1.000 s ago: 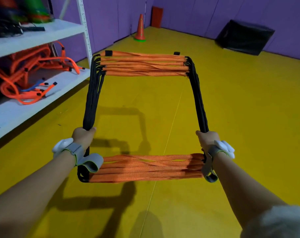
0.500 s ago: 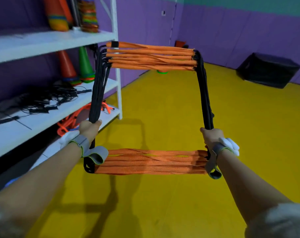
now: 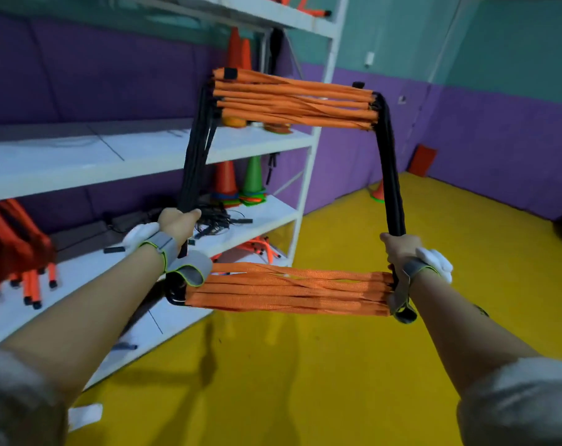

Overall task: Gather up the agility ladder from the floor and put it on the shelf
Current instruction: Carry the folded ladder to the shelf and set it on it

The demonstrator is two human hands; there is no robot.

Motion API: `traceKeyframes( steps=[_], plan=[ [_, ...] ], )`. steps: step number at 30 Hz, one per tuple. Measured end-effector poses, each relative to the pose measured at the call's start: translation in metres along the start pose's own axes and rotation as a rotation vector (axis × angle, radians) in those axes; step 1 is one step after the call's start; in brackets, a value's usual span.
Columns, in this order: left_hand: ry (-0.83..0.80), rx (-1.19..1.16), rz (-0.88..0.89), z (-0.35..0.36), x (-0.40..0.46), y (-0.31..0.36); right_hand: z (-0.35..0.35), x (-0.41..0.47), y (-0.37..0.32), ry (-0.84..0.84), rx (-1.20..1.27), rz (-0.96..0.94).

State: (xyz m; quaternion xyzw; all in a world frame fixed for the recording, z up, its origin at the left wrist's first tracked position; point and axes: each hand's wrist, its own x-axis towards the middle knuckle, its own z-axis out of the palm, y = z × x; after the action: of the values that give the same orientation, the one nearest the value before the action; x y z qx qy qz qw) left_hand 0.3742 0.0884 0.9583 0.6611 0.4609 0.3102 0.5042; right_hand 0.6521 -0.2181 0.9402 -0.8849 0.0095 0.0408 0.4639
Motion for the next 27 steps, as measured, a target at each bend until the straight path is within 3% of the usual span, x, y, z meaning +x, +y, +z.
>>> traceKeyframes(
  steps=[11, 27],
  plan=[
    [0.183, -0.037, -0.039, -0.053, 0.165, 0.038, 0.153, 0.074, -0.174, -0.164, 0.058, -0.174],
    [0.407, -0.084, -0.139, -0.050, 0.397, 0.044, 0.396, 0.228, -0.373, -0.430, 0.026, -0.276]
  ],
)
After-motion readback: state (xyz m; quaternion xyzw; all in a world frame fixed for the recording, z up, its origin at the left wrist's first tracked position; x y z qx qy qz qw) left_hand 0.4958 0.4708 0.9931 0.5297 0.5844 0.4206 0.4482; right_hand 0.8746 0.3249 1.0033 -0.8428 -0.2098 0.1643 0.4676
